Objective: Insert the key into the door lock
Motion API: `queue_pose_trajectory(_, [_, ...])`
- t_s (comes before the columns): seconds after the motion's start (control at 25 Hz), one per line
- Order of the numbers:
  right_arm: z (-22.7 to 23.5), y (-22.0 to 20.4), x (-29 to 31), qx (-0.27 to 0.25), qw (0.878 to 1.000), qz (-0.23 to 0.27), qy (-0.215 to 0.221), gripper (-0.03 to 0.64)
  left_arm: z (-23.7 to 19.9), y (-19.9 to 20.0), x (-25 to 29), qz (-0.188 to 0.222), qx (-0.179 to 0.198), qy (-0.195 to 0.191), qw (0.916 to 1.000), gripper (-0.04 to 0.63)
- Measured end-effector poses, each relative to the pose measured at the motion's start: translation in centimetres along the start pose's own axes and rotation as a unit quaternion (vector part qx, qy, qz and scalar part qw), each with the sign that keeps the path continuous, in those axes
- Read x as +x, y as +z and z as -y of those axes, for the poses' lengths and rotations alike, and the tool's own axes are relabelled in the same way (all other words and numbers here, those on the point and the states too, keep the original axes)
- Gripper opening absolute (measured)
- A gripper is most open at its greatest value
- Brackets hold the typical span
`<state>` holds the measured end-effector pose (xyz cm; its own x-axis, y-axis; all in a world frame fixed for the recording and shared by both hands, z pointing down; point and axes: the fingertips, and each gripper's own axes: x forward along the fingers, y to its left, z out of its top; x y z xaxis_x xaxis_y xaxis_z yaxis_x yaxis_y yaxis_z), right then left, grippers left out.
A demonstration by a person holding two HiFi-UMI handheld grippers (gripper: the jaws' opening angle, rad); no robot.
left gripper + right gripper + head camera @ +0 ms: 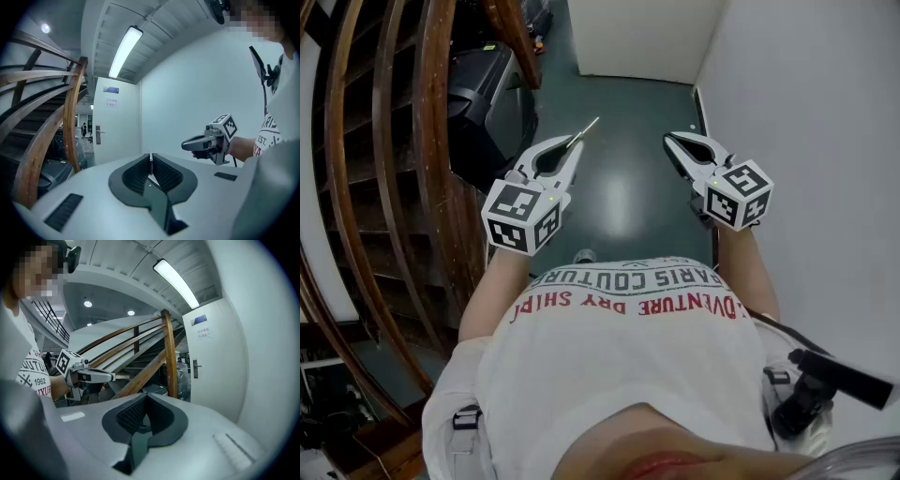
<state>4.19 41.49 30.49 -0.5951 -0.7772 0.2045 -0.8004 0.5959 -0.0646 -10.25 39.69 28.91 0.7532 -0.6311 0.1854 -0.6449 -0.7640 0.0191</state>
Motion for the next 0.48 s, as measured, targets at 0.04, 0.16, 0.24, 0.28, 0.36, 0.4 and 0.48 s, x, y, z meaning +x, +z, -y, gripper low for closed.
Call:
queue_pose_trajectory(0.04, [0.1,-0.3,0.1,0.0,1.0,0.0,0.0,0.0,0.0,-0.2,0.2,0.0,0.0,0.0,1.0,0.023])
queue_pose_trajectory(0.16, [0.3,-0.8,0.3,0.001,1.0,-0.001,0.002,0.0,-0.1,-0.5,0.6,0.0,0.002,0.0,1.0,0.023])
queue_pose_trajectory(0.24, [0.4,-0.8,0.3,0.001,1.0,-0.001,0.003,0.0,-0.2,-0.4,0.7,0.001,0.002,-0.001,1.0,0.023])
queue_pose_trajectory(0.28, [0.5,-0.7,0.2,0.001,1.0,-0.001,0.002,0.0,-0.2,-0.3,0.9,0.002,0.001,-0.002,1.0,0.023])
queue_pose_trajectory(0.36, [0.9,-0.5,0.0,0.0,1.0,0.0,-0.001,0.0,-0.1,-0.3,1.3,0.002,-0.002,-0.004,1.0,0.023])
queue_pose_trajectory(0.4, [1.2,-0.4,-0.2,-0.001,1.0,0.0,-0.003,0.0,0.0,-0.3,1.6,0.002,-0.003,-0.006,1.0,0.023])
queue_pose_trajectory(0.48, [1.7,-0.2,-0.5,-0.004,1.0,0.003,-0.008,0.0,0.1,-0.3,2.2,0.0,-0.007,-0.01,0.9999,0.023])
